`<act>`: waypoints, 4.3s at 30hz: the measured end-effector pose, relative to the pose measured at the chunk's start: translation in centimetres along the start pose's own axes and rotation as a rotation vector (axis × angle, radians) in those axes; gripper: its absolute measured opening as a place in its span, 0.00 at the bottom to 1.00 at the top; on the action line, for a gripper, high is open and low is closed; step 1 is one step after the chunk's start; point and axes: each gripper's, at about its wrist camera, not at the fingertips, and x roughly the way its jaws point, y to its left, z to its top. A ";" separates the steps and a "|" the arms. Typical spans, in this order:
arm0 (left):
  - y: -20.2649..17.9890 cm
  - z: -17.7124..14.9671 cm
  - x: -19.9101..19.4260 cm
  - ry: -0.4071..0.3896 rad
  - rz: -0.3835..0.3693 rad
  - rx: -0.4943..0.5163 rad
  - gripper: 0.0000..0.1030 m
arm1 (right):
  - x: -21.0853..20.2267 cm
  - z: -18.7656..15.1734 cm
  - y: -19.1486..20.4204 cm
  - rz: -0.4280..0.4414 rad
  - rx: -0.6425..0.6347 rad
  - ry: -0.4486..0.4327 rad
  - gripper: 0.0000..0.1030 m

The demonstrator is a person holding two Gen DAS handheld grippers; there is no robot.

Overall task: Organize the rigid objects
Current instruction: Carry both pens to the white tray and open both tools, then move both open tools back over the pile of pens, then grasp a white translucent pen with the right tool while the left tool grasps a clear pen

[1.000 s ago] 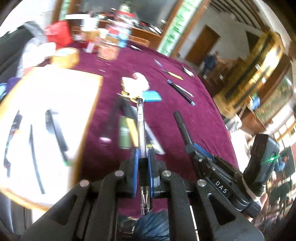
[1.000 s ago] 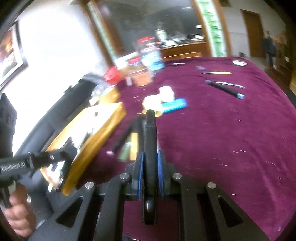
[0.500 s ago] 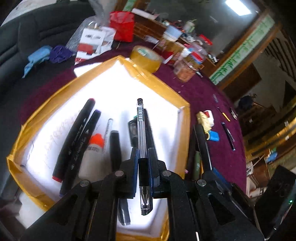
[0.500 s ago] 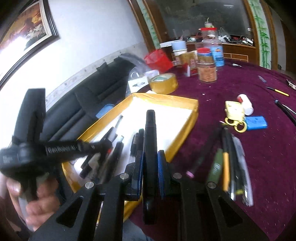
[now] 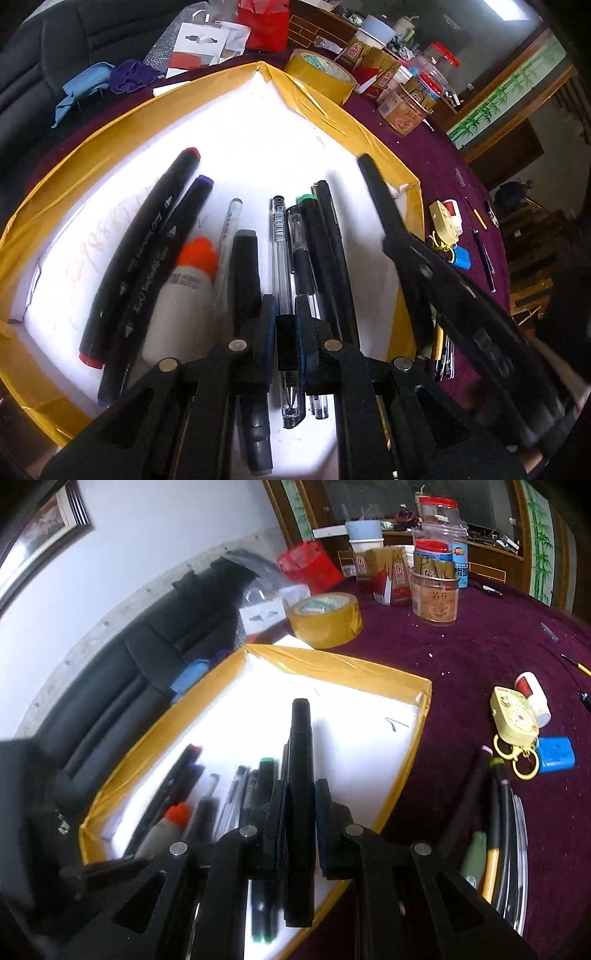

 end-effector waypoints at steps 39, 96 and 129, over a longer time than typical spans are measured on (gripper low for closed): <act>-10.4 -7.4 -2.6 -0.033 -0.073 0.308 0.34 | -10.4 -9.4 -16.7 -0.059 0.260 -0.096 0.32; -22.1 -5.0 7.2 0.242 -0.119 0.397 0.34 | -14.9 -14.9 -24.4 -0.241 0.378 -0.142 0.07; -20.1 -6.8 8.0 0.249 -0.165 0.386 0.07 | -14.6 -14.9 -23.6 -0.229 0.345 -0.137 0.07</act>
